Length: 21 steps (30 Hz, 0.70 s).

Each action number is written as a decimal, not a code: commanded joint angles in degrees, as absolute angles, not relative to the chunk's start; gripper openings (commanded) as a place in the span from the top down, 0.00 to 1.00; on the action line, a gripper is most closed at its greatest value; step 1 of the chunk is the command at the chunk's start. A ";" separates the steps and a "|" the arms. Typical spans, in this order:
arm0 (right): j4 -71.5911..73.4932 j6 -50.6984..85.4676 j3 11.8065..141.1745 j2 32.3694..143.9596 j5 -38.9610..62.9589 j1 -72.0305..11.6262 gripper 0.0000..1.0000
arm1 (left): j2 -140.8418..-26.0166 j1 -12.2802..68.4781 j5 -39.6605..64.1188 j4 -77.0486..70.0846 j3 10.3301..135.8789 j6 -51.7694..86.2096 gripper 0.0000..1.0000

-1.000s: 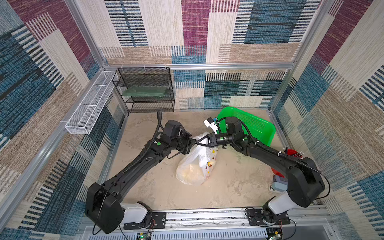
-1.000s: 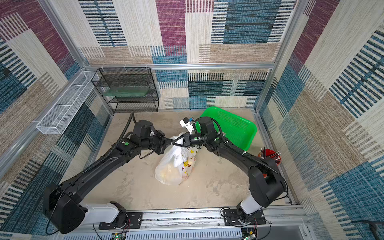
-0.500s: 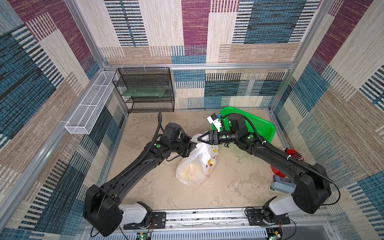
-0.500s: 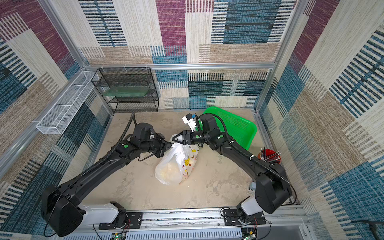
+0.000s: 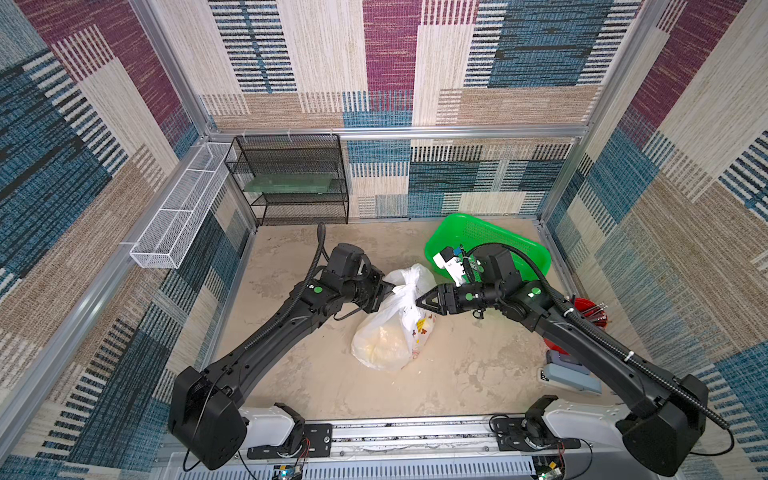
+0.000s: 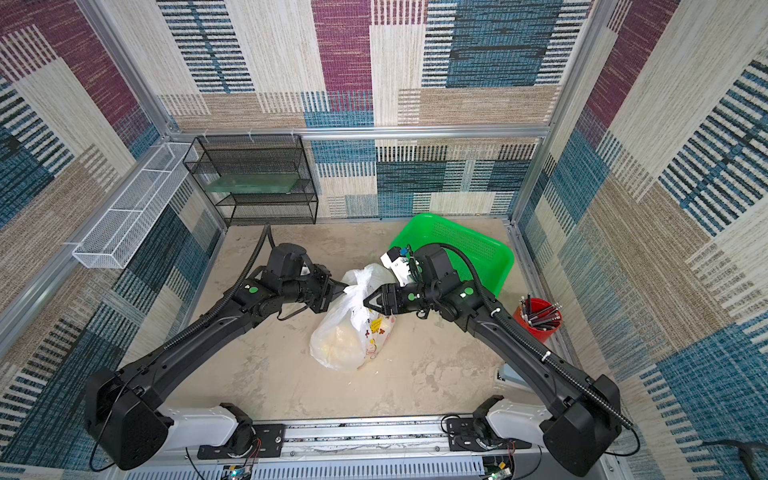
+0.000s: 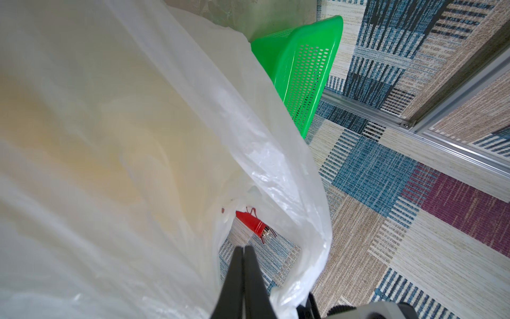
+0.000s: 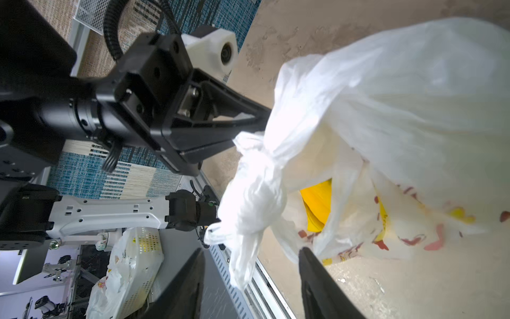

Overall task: Place the banana into a plastic bag & tie a knot
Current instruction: Cross the plastic bag at the center of the board, then tie the plastic bag at the center of the board.

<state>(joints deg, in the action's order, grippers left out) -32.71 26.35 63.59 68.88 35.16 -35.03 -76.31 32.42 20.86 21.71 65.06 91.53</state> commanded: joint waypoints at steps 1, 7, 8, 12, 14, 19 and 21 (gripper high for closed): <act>-34.73 28.30 63.54 67.68 30.74 -38.05 0.41 | -76.63 32.39 20.21 22.91 65.93 89.31 1.00; -40.49 30.80 70.17 72.46 22.92 -44.49 0.19 | -76.47 32.43 20.13 23.29 66.09 89.02 1.00; -42.01 30.85 71.57 73.68 21.14 -45.41 0.18 | -76.38 32.43 20.13 23.27 65.96 89.02 1.00; -44.80 30.67 75.98 77.66 16.89 -48.25 0.22 | -76.29 32.52 20.17 23.20 65.74 88.92 1.00; -47.64 31.41 78.59 79.83 14.51 -49.15 0.28 | -76.07 32.52 20.13 23.16 65.59 88.92 1.00; -51.88 31.99 82.79 82.36 11.14 -50.84 0.47 | -75.59 32.57 19.95 23.16 65.17 88.85 1.00; -51.97 31.95 82.85 82.42 10.93 -51.15 0.51 | -75.50 32.60 19.95 23.11 64.96 88.86 1.00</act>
<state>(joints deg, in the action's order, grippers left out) -49.47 31.44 82.21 82.24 13.65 -50.68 -75.79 32.47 20.62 22.17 65.23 91.31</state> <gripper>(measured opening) 0.502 0.049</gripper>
